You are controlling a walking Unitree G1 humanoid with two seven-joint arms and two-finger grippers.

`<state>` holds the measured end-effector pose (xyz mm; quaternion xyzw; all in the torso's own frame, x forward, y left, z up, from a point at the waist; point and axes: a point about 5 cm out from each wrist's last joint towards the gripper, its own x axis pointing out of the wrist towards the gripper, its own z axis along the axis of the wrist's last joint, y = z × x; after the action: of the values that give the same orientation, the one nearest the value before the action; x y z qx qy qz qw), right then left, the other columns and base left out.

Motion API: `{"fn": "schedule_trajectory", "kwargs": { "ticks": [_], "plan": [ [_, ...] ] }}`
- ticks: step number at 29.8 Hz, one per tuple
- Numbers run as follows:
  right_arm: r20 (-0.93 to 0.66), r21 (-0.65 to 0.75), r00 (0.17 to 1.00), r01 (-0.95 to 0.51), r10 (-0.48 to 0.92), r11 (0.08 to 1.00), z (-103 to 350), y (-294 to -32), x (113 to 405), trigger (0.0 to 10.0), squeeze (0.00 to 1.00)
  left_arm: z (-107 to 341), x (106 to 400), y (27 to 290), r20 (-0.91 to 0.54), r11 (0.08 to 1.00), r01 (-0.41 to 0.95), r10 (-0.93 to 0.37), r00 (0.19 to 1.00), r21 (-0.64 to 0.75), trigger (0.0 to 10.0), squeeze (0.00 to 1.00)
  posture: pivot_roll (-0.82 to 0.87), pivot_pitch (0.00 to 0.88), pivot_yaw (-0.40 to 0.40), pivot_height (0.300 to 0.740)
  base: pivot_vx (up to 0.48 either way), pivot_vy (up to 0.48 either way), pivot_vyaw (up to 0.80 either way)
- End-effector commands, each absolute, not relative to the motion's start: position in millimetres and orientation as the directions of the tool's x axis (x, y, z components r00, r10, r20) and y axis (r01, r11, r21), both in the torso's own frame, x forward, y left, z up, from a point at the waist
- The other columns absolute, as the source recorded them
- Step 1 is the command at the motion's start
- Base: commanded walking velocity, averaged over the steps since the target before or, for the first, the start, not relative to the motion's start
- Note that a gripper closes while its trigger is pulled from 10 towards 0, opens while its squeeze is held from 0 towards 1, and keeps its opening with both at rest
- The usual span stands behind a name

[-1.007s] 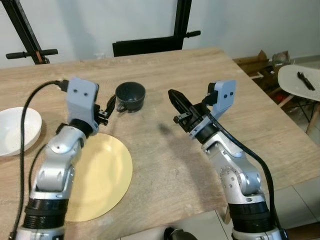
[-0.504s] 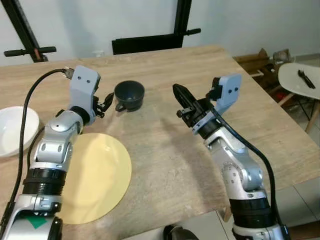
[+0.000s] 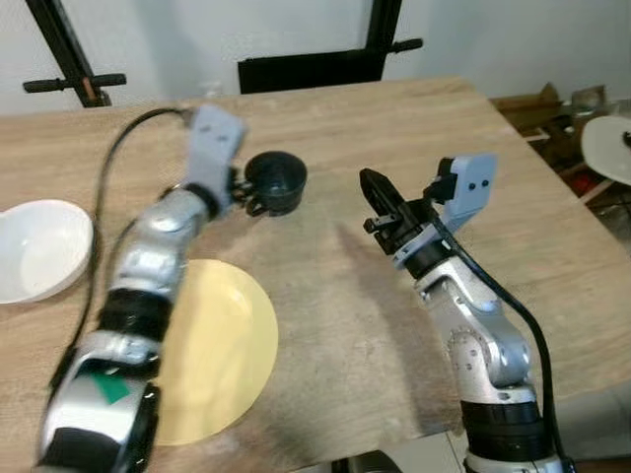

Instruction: Setting the table

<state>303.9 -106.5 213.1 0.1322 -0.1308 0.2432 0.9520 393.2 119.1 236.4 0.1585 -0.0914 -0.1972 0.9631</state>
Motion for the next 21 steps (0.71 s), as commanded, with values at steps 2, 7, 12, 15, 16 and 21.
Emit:
{"fn": "schedule_trajectory", "kwargs": {
  "ticks": [2, 7, 12, 15, 16, 21],
  "plan": [
    [0.301, 0.189, 0.854, -0.489, 0.424, 0.851, 211, -107, 302, 10.0, 0.0, 226, 394, 121, 0.073, 0.867, 0.347, -0.396, 0.915, 0.357, 10.0, 0.0, -0.11, 0.147, 0.072, 0.74, 0.0, 0.0, 0.0],
    [0.295, 0.2, 0.87, -0.46, 0.394, 0.865, 209, -113, 294, 10.0, 0.0, 224, 407, 119, -0.019, 0.851, 0.294, -0.318, 0.948, 0.434, 10.0, 0.0, -0.11, 0.184, 0.096, 0.74, 0.0, 0.0, 0.0],
    [0.287, 0.203, 0.885, -0.43, 0.367, 0.88, 206, -119, 291, 10.0, 0.0, 228, 412, 123, -0.062, 0.834, 0.311, -0.319, 0.946, 0.455, 10.0, 0.0, -0.11, 0.191, 0.107, 0.74, 0.0, 0.0, 0.0],
    [0.285, 0.204, 0.889, -0.422, 0.359, 0.883, 206, -121, 290, 10.0, 0.0, 225, 412, 123, -0.14, 0.81, 0.39, -0.367, 0.92, 0.438, 10.0, 0.0, -0.1, 0.192, 0.108, 0.74, 0.0, 0.0, 0.0],
    [0.284, 0.205, 0.889, -0.422, 0.359, 0.883, 206, -121, 290, 10.0, 0.0, 225, 412, 124, -0.153, 0.805, 0.404, -0.376, 0.914, 0.435, 10.0, 0.0, -0.1, 0.192, 0.108, 0.74, 0.0, 0.0, 0.0],
    [0.283, 0.205, 0.89, -0.422, 0.359, 0.883, 206, -121, 291, 10.0, 0.0, 220, 408, 120, -0.208, 0.748, 0.512, -0.469, 0.858, 0.423, 10.0, 0.0, -0.09, 0.185, 0.107, 0.74, 0.0, 0.0, 0.0]
  ]
}}
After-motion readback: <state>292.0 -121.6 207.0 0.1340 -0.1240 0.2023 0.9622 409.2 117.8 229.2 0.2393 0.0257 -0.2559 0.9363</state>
